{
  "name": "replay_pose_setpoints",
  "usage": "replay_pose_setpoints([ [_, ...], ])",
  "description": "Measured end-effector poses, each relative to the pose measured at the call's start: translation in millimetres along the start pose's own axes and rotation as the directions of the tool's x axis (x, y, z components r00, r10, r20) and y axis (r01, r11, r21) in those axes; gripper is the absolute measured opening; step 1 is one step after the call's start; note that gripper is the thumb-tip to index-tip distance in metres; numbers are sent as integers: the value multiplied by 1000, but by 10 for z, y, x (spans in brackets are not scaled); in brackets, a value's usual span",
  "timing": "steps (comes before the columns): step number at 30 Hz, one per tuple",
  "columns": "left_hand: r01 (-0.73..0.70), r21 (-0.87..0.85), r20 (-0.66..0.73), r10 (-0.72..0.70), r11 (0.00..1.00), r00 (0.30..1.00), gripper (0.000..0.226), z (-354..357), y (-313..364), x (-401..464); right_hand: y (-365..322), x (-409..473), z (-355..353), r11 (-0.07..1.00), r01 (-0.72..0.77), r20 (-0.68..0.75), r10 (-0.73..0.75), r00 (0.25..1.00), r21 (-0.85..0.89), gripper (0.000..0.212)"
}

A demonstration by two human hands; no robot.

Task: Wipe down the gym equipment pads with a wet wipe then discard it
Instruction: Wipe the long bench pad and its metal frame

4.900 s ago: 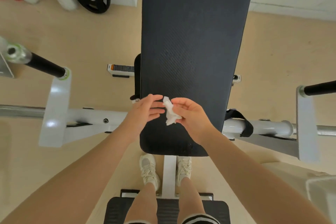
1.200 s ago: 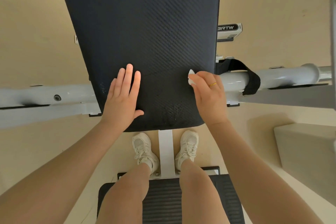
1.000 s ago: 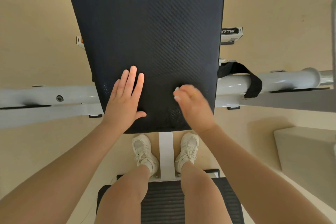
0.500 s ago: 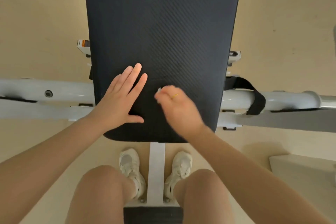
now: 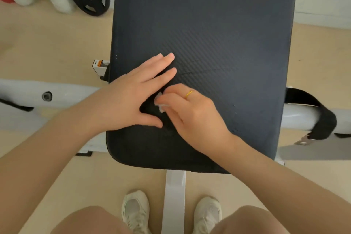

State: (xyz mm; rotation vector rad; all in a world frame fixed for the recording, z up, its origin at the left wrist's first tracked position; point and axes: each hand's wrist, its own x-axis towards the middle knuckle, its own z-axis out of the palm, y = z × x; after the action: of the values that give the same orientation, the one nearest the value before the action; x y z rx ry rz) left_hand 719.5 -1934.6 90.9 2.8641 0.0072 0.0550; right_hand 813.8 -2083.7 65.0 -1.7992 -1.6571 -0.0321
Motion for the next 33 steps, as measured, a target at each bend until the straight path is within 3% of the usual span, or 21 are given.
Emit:
replay_pose_setpoints([
  [3, 2, 28, -7, -1, 1000, 1000, 103, -74, -60, -36, -39, 33, 42, 999, -33, -24, 33, 999, 2, 15],
  [6, -9, 153, -52, 17, 988, 998, 107, -74, -88, -69, 37, 149, -27, 979, -192, -254, 170, 952, -65, 10],
  [8, 59, 198, -97, -41, 978, 994, 113, -58, -78, -190, -16, 161, 21, 963, -256, -308, 220, 925, -81, 9],
  [12, 208, 94, -26, -206, 974, 978, 122, -80, 15, -552, -383, 83, 298, 964, -236, -126, 221, 967, -126, 14],
  [14, 221, -45, 64, -218, 974, 974, 109, -62, 31, -719, -534, 34, 436, 962, -230, -2, 232, 973, -146, 19],
  [16, 251, -227, 139, -224, 941, 965, 90, -19, 49, -824, -655, 11, 540, 965, -230, -7, 231, 973, -124, 22],
  [18, 273, -341, 121, -246, 899, 962, 80, 49, 59, -855, -675, -15, 598, 976, -190, -15, 190, 982, -103, 32],
  [21, 248, -330, -35, -274, 911, 961, 70, 144, 141, -815, -515, -94, 385, 947, -221, -48, 216, 975, -233, 23],
  [23, 178, -197, -150, -209, 964, 966, 74, 195, 214, -772, -277, -274, 31, 869, -416, -271, 346, 898, -267, 15],
  [25, 109, -11, -194, -109, 994, 975, 87, 252, 293, -730, -73, -497, -297, 769, -608, -447, 483, 753, -195, 10],
  [27, 116, 46, -125, -110, 992, 986, 104, 284, 405, -691, 10, -586, -341, 715, -685, -558, 514, 651, -140, 14],
  [28, 130, 35, -79, -127, 991, 989, 110, 306, 456, -673, -28, -561, -266, 711, -692, -573, 517, 635, -126, 15],
  [30, 146, 30, -57, -145, 989, 988, 119, 377, 551, -649, -189, -451, -27, 758, -626, -516, 467, 719, -186, 13],
  [33, 186, 100, -64, -180, 977, 982, 122, 464, 618, -615, -335, -466, 125, 875, -414, -235, 360, 903, -251, 22],
])
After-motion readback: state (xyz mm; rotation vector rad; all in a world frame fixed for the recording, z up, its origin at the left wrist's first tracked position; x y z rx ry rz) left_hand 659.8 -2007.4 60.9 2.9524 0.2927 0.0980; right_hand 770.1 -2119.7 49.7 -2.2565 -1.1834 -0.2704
